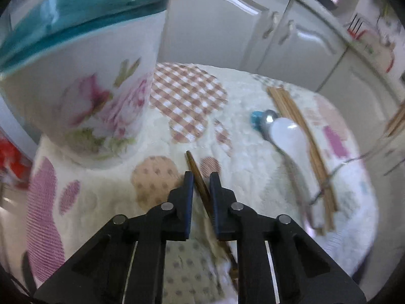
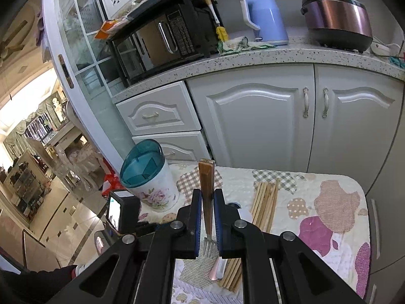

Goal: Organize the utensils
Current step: 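Carry the chopstick with the right gripper and drop it into the teal cup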

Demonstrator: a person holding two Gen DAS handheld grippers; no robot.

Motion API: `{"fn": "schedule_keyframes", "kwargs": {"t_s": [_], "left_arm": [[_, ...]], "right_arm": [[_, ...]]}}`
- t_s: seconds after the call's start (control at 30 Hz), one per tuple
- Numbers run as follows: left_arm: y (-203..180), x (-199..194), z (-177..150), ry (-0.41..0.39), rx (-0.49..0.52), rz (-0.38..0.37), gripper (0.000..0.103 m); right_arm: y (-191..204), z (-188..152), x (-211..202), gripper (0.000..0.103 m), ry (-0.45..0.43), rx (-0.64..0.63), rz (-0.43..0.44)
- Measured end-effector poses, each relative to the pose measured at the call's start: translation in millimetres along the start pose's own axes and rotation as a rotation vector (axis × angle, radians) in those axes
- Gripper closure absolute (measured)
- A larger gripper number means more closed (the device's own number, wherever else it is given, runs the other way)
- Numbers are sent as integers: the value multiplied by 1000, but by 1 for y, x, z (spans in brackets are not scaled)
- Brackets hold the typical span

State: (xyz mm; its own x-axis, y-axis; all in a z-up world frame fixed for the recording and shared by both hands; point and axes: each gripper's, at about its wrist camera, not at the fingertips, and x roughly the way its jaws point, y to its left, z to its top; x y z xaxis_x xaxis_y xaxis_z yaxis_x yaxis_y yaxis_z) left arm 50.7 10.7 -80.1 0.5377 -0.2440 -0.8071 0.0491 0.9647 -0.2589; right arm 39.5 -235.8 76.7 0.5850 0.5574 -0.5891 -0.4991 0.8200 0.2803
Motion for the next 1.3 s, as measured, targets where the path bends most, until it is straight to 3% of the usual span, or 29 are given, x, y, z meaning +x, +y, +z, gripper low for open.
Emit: {"fn": "schedule_keyframes", "kwargs": {"t_s": [0.13,0.27,0.53,0.67,0.97,1.13,1.3], "left_arm": [[7,-39,-3,-31,-25,-116,95],[13,-95,-5,-113,17,-152,97],[34,-187,21,-302,16,-176,97],[44,-219,54,-410,21,-118,97],[67,-200,100,-454,20,49,97],[82,-169,108,-442,-6,105,97],[91,-144,109,-404,-31,109,97]], "right_arm": [[9,5,-5,94,-16,-16,19],[21,15,-10,94,-36,-38,38],[52,49,-10,94,-81,-81,79],[75,80,-3,95,-113,-118,98],[110,134,40,95,-152,-128,134],[124,142,82,95,-142,-145,106],[130,132,127,95,-73,-163,94]]}}
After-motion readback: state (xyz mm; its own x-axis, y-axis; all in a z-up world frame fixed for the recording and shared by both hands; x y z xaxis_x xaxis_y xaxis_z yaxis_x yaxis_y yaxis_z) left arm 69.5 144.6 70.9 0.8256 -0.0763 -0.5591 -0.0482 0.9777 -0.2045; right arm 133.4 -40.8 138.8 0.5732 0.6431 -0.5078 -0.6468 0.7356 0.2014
